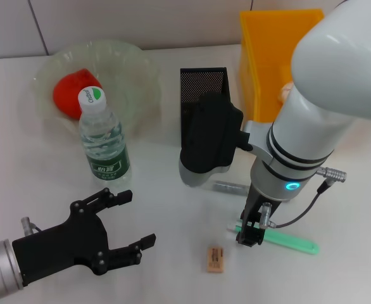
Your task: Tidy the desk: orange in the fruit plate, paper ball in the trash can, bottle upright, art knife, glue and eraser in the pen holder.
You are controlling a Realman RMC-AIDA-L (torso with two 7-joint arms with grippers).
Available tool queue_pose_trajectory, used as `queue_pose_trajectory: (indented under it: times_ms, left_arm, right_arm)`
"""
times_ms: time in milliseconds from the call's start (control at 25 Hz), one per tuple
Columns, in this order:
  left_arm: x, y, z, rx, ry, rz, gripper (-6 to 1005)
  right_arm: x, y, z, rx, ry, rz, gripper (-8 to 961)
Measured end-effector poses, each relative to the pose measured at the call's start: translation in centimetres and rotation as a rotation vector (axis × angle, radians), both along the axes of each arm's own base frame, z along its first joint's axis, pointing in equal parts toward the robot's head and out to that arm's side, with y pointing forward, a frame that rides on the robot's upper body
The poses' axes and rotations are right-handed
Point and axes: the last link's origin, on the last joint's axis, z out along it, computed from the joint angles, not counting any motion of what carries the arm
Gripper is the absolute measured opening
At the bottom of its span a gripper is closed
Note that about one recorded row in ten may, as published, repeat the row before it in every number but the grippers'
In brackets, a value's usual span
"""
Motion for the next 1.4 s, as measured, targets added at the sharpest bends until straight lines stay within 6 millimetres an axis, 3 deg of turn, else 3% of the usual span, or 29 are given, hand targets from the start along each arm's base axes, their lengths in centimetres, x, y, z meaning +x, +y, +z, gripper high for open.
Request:
queue_pose_trajectory:
  times_ms: [840,1040,1400]
  left_arm:
    - [-0.02,-0.04,-0.02,-0.001,0.0,0.0,866]
    - [0.02,0.03,0.02,-0.002,-0.003,0.004,866]
    - [0.2,0.2,0.05,-0.004,-0.006,0.0,866]
  right_arm:
    - [0.39,-0.02,-0.14,-0.01,-0.013,-0.006,248]
    - [0.26,-0.26,-0.1,-0.019,-0.015,-0.001,168]
    - [-0.36,0.06,0.65,-0.001,0.012,-0.008,169]
